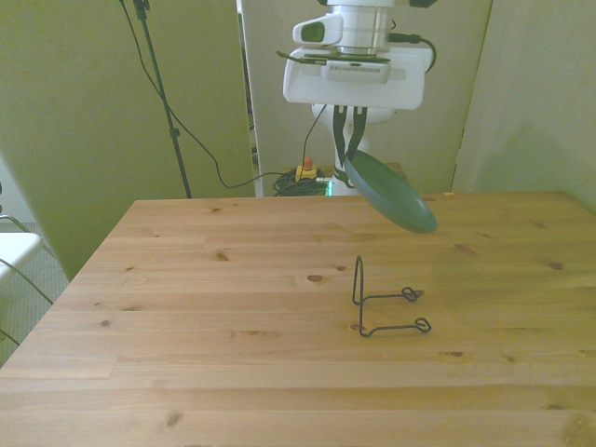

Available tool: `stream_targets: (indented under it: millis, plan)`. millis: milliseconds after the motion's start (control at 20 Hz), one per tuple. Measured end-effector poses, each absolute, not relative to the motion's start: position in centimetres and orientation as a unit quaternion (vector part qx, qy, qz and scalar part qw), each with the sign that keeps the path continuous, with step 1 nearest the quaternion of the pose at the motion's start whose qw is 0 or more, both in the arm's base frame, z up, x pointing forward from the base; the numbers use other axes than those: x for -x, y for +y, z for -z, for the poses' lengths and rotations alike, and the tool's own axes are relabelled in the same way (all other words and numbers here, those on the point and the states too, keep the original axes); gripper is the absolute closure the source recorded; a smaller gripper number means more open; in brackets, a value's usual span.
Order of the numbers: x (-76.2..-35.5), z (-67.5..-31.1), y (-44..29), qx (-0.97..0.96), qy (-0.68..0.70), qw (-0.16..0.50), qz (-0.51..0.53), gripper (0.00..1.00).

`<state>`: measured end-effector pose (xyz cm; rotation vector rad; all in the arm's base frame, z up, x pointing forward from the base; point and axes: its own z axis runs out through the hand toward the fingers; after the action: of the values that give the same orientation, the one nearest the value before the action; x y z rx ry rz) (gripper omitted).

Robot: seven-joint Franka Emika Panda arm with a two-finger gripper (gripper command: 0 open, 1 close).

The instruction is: Load the plate

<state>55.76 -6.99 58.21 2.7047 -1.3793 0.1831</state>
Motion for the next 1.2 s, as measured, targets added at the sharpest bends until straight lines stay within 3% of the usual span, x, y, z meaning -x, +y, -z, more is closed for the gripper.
stream_targets:
  millis: [500, 950, 1200]
  plan:
    - [-61.0, -58.6, 2.7, -0.874, -0.437, 0.177, -0.115, 1.00]
    - [-63.7, -56.3, 1.0, -0.852, -0.418, 0.279, -0.146, 1.00]
    - [-64.8, -54.0, 0.6, -0.852, -0.406, 0.295, -0.151, 1.00]
